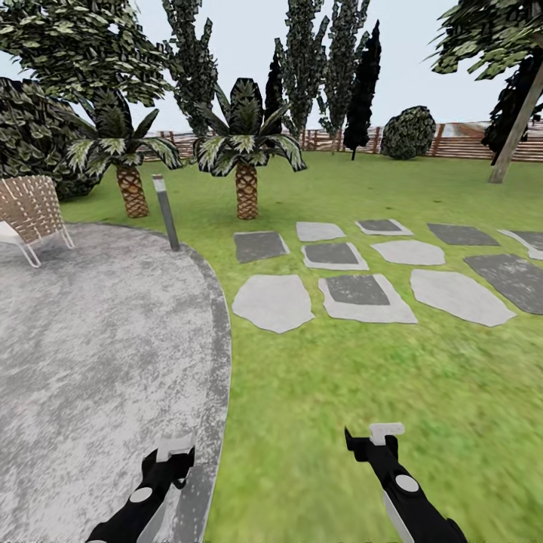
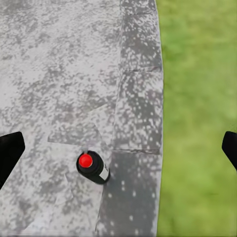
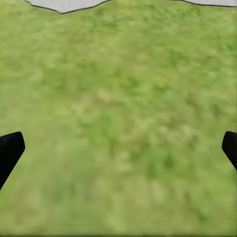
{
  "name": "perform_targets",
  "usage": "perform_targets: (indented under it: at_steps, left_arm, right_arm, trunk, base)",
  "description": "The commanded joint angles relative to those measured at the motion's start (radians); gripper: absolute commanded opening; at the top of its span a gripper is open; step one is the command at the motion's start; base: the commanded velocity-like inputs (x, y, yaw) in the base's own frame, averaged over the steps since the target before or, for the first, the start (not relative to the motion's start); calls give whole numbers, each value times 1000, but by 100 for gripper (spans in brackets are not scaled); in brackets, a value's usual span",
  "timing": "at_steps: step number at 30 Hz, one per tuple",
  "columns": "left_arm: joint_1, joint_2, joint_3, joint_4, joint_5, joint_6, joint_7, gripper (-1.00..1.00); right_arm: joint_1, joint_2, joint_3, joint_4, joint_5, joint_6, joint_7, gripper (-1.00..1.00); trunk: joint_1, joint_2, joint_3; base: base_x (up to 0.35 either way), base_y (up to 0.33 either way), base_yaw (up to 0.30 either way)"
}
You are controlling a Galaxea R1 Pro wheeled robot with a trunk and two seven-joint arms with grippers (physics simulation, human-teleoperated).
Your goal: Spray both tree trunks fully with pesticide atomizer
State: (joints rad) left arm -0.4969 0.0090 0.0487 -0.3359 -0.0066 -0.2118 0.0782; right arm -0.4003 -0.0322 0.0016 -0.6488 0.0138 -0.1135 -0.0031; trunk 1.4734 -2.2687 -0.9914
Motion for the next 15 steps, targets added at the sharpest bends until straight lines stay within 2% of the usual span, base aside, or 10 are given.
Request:
perform_targets:
  at_steps: [1, 15]
  left_arm:
    - [0, 0, 1, 0, 0, 0, 0, 100]
    - [-15, 6, 10, -3, 15, 9, 10, 100]
  right_arm:
    - [0, 0, 0, 0, 0, 0, 0, 100]
    - [0, 0, -1, -11, 0, 1, 0, 100]
  trunk:
    - [4, -7, -5]
    - [58, -105, -71]
  base:
    - [0, 0, 0]
    - [0, 0, 0]
